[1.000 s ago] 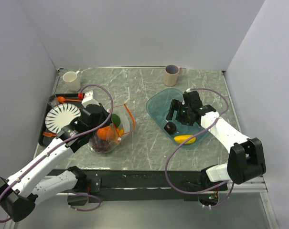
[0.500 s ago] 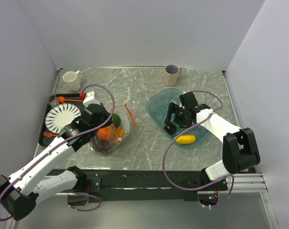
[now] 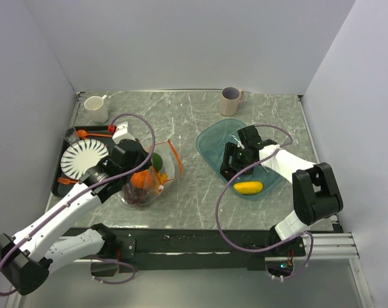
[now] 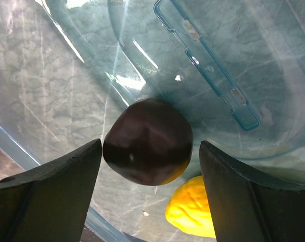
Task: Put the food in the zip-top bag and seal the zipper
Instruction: Pick up the fake fruit from the bin.
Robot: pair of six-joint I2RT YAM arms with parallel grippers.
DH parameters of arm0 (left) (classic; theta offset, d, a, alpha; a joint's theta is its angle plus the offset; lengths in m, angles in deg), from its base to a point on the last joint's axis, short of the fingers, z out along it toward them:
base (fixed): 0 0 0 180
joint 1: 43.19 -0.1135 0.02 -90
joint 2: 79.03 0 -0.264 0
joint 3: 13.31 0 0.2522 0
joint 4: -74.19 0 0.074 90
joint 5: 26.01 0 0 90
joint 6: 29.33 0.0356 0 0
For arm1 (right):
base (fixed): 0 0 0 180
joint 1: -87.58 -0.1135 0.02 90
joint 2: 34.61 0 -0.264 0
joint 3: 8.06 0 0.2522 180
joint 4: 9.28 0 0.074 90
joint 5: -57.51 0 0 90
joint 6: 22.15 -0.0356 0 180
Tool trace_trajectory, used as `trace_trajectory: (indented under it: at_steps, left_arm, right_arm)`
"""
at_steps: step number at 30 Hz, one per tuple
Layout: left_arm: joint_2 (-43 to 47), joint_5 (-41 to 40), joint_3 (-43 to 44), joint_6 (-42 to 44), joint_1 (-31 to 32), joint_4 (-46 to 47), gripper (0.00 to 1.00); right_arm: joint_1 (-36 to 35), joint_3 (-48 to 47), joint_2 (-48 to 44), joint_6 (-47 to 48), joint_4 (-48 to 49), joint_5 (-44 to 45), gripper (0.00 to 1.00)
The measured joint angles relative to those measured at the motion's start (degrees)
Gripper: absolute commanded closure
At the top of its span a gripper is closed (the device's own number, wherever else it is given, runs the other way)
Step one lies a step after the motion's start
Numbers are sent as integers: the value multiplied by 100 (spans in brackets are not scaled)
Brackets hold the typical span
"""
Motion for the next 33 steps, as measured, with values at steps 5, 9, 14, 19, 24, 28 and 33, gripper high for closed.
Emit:
trace_trajectory:
  at_steps: [5, 9, 14, 19, 24, 28, 33]
  left_arm:
    - [0, 0, 7, 0, 0, -4, 99]
    - [0, 0, 7, 0, 0, -4, 99]
    - [0, 0, 7, 0, 0, -4, 99]
    - [0, 0, 7, 0, 0, -7, 99]
    - [2, 0, 9, 0, 0, -15, 99]
    - [22, -4, 17, 0, 0, -48, 99]
    - [94, -7, 17, 0, 0, -72, 99]
  right_arm:
    - [0, 0, 50, 79, 20, -42, 43]
    - [-2, 0, 61, 92, 42, -103, 51]
    - [-2, 0, 61, 92, 42, -103, 54]
    - [-2, -2, 37, 37, 46, 116, 48]
    - [-4, -70, 74, -63, 127, 533, 40]
    - [55, -490, 448, -59, 136, 721, 27]
    - [55, -669, 608, -52, 168, 817, 14]
